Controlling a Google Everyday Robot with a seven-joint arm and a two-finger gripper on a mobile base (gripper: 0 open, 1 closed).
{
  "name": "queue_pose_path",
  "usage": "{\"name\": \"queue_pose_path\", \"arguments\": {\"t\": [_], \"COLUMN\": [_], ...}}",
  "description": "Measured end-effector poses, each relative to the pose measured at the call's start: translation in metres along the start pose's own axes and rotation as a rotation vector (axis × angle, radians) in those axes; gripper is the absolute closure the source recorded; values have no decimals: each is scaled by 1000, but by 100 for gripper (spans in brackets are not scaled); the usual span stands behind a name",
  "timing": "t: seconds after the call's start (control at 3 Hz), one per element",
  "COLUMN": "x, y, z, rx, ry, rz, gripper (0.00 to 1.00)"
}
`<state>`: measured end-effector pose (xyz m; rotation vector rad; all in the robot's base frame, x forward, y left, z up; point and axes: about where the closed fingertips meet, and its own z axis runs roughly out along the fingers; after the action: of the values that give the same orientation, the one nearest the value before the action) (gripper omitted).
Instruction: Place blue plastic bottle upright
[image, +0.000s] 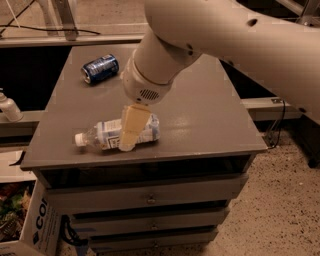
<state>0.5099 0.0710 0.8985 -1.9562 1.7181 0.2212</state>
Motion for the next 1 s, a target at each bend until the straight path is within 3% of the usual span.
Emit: {"name": "queue_pose_path", "arguments": {"t": [0.33,1.0], "x": [-18,-24], "y": [12,6], "z": [23,33], "rx": [-65,-68], "ry": [31,44], "rz": [-36,-54], "gripper": [0,0]}}
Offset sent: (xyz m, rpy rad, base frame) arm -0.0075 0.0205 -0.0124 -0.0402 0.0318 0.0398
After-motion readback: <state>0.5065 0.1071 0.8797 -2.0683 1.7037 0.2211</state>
